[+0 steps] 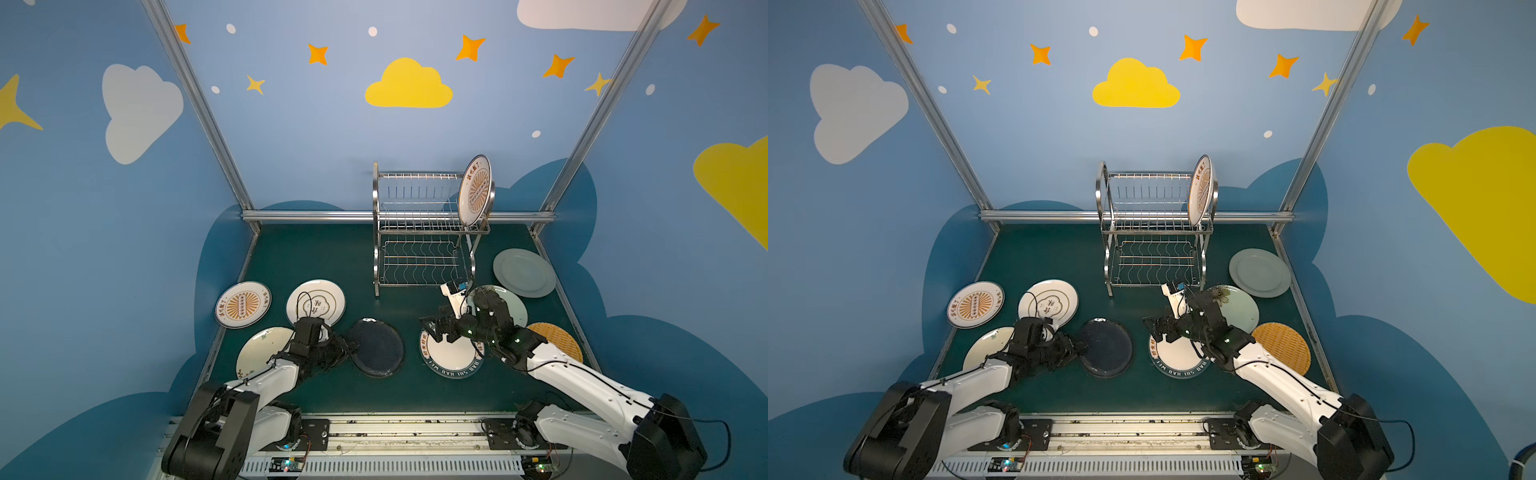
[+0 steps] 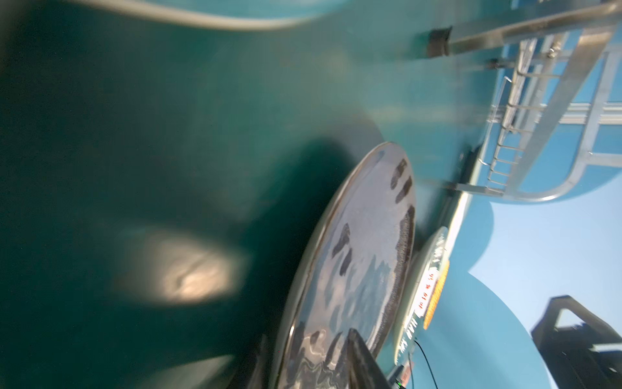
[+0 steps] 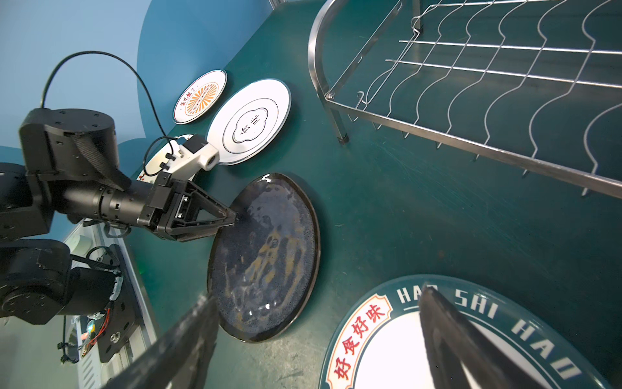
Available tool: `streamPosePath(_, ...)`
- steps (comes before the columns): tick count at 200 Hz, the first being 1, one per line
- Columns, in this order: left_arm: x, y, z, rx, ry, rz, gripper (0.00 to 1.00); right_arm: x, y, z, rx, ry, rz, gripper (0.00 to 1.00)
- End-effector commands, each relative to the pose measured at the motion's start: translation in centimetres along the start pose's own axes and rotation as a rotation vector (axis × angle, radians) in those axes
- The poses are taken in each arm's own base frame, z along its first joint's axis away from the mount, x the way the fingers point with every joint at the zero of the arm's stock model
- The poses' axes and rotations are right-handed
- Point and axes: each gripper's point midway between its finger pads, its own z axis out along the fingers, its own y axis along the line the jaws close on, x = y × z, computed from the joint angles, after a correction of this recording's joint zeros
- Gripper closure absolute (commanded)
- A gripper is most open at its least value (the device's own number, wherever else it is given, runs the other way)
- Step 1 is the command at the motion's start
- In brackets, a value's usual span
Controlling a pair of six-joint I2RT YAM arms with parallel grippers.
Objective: Load plates into a dish rack
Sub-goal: Move the plate at the center of the table.
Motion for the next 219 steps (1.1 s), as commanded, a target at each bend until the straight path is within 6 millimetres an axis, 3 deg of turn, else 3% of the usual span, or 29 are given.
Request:
streamPosePath(1, 1.8, 3.9, 1.0, -0.109, 0.069, -0.054, 0.63, -0.6, 0.3, -0.2, -0.006, -0.025, -0.017, 0.09)
streamPosePath(34, 1.7, 3.7, 2.1, -0.077, 0.094, -0.047, 0.62, -0.6, 0.4, -0.2, -0.005, -0.028, -0.023, 0.09)
streamPosePath(83, 1.8, 5.6, 3.5, -0.149, 0.143, -0.033, 0.62, -0.6, 0.4, -0.2, -0.005, -0.031, -0.027, 0.09)
streamPosePath(123, 2.0, 7.1, 4.5, -0.166, 0.155, -0.054, 0.71, -0.5, 0.4, -0.1, -0.005, -0.028, -0.031, 0.09)
streamPosePath(219, 1.0, 7.8, 4.3, -0.289, 0.070, 0.027, 0.76, -0.4, 0.4, 0.0, -0.001, -0.020, -0.034, 0.09)
